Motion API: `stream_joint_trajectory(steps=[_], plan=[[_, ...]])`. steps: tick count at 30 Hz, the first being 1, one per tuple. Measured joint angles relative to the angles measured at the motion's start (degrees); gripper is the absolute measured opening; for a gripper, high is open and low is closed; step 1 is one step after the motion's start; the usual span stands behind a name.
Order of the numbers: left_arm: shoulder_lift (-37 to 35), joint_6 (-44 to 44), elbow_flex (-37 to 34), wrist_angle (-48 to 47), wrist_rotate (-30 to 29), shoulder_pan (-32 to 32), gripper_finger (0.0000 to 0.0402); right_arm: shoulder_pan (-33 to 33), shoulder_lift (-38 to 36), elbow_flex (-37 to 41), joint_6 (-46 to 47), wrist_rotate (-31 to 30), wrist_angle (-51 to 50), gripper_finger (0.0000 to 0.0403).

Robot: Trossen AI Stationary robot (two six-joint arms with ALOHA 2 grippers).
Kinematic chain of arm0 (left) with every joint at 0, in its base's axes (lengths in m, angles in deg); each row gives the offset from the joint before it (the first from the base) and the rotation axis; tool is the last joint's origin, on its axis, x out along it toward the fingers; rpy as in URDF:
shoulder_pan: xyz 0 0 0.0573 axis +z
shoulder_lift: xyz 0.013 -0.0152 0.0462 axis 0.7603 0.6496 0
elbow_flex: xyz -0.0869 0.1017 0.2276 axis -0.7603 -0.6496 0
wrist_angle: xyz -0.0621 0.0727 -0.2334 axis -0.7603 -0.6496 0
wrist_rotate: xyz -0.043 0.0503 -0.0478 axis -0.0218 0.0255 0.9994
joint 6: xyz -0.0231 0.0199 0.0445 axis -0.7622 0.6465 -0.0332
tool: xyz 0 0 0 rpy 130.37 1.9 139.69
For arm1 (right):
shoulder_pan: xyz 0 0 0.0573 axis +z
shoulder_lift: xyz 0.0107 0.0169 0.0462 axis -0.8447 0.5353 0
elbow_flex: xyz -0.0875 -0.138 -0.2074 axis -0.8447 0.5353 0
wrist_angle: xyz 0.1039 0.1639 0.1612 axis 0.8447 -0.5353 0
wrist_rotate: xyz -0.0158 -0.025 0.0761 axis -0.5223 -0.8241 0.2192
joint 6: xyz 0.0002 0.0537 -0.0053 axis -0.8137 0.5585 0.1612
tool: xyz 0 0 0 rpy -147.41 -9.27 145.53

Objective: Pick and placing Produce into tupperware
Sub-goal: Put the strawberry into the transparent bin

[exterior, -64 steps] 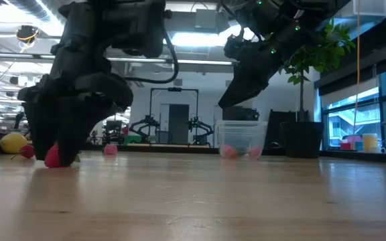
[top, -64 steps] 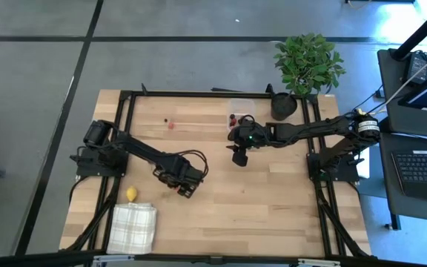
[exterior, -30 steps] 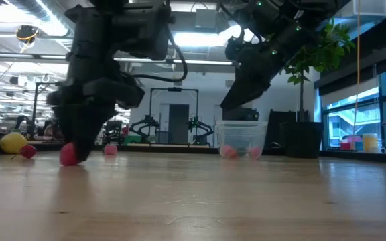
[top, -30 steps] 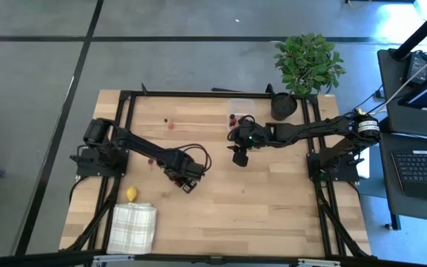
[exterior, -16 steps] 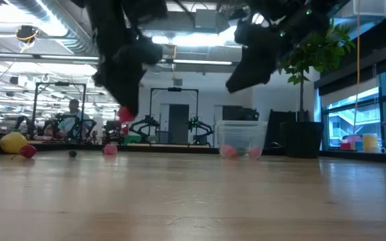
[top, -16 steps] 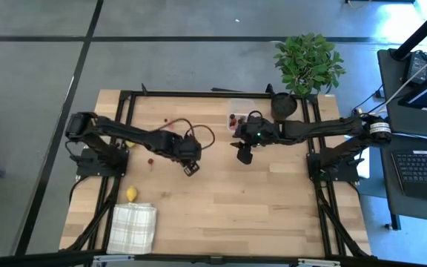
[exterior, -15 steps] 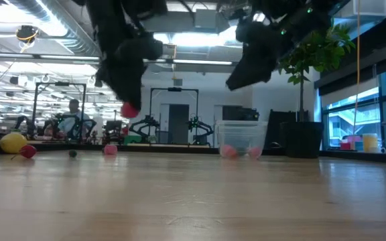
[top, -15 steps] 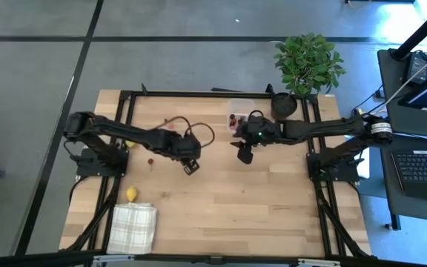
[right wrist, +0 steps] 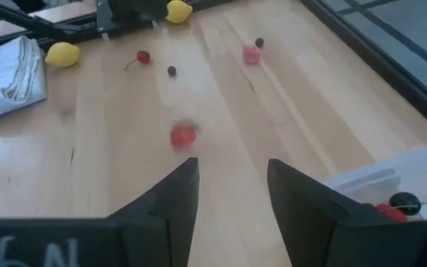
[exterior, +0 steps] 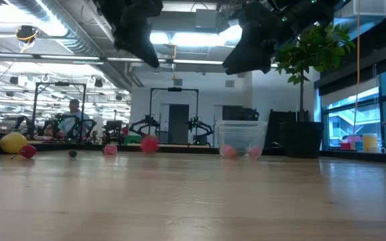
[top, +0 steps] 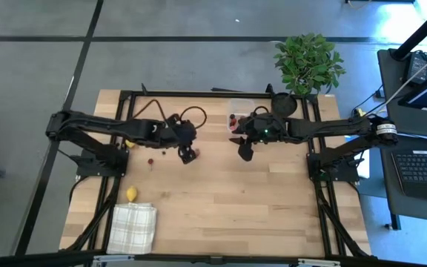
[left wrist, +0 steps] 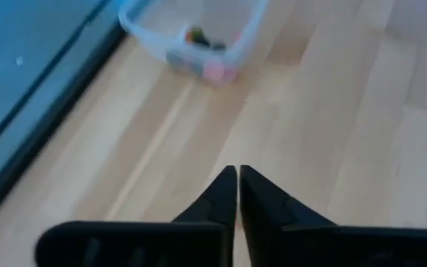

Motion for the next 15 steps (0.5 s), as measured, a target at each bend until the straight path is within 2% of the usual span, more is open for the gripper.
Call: stream_joint_trajectory(steps=[9, 15], plan=[[-0.32, 2.92, 0.04, 0.77, -0.08, 1.39, 0.0002, -0.19, 0.0, 0.02, 0.09, -0.03, -1.37, 0.0164], [-0.32, 3.45, 0.04, 0.92, -0.82, 1.39, 0.0001, -0.26, 0.0, 0.02, -4.97, -0.13, -1.96, 0.0164]])
